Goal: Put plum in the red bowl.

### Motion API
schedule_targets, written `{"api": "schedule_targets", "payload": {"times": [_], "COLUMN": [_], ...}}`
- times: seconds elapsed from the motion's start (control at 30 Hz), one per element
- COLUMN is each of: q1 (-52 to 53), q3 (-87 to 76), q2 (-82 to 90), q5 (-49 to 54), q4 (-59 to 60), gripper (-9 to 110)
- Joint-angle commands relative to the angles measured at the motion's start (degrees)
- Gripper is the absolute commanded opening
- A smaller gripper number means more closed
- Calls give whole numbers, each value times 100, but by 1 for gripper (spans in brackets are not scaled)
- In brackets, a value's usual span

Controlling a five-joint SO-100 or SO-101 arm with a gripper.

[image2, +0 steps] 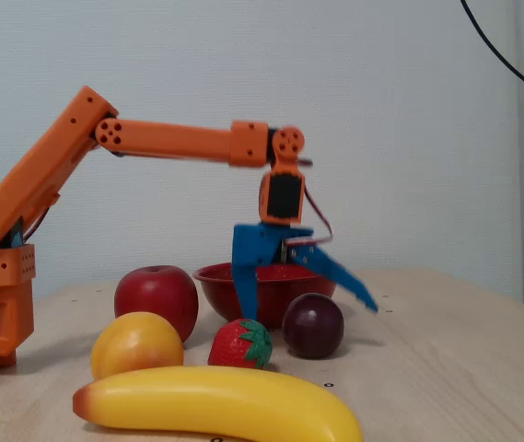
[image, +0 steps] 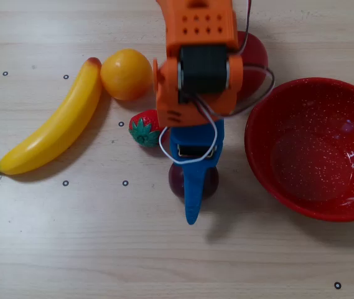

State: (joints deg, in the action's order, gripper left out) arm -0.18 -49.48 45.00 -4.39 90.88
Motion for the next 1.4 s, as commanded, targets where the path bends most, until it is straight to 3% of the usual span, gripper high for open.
{"api": "schedule_targets", "payload": {"times": [0.0,0.43,1.37], "q1": [123,97,26], "q3": [589,598,598], "q2": [343,193,-237], "q5": [158,413,-18], "q4": [-88,-176,-1020], "gripper": [60,60,59]}}
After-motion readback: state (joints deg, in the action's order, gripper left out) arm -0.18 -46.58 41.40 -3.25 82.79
